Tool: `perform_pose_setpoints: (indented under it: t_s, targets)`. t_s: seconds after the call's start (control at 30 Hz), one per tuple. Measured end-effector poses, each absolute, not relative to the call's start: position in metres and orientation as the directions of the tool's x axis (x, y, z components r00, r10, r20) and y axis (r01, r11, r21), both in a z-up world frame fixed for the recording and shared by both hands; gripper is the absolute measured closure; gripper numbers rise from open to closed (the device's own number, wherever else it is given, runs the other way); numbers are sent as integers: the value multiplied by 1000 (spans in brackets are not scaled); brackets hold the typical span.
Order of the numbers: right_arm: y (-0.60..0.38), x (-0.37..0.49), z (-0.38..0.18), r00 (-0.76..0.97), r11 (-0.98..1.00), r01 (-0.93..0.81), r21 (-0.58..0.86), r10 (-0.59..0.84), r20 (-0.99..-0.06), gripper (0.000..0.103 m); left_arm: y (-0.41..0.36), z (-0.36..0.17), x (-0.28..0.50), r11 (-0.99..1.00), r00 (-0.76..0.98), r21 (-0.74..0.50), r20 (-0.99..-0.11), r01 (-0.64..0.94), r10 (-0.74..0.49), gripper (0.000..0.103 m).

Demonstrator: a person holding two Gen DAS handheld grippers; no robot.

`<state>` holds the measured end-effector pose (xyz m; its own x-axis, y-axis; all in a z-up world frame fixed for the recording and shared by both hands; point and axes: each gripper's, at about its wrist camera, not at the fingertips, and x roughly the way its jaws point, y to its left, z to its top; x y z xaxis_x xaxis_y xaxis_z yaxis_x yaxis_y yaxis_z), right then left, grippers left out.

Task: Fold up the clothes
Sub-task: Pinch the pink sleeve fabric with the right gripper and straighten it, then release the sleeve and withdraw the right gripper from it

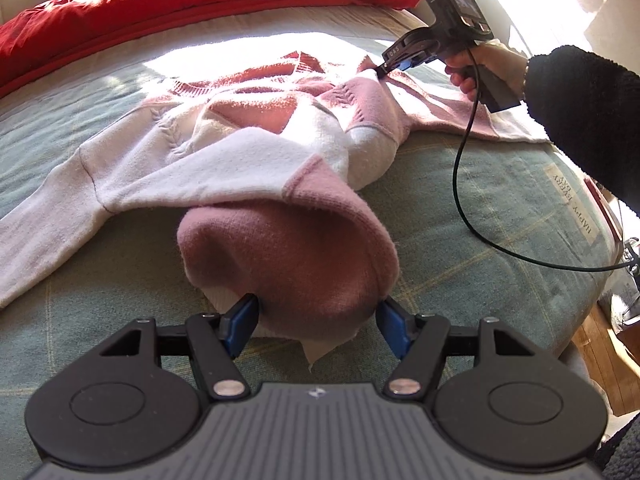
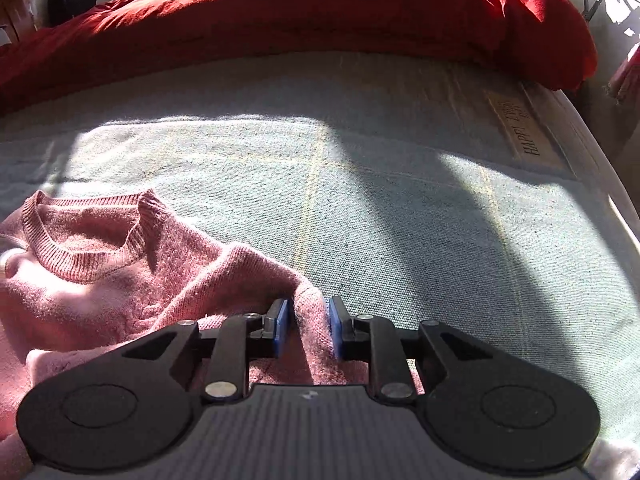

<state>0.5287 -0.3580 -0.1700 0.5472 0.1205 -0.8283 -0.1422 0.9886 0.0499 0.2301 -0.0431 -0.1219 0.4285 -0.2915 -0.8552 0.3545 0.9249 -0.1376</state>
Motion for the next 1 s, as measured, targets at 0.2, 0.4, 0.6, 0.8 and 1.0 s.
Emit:
perform_pose_setpoints:
  t_s: [0.2,0.4,0.6,0.8,1.0]
  targets:
    - [-400,494,-133,574,996,-22,90,87,-814,63,-47,-118,226,927,440,-133,-850,351,-289,37]
    - [-466,432,-118,559,968,182,172,42,-828,54,-51,-110,217,926,451,-133,-843,353,-293,37]
    - [-520,369,-136,521,907,336,253,44,-852,53,-52,-103,205,925,458,-133,-837,357,-297,35]
    - [-560,328,-174,548,760,497,419,99,-831,52,-54,-100,201,928,458,-128,-841,351,-289,35]
    - [-598,308,-214,686,426,609,669,139,-714,52,-56,-98,202,933,458,-103,-849,344,-263,35]
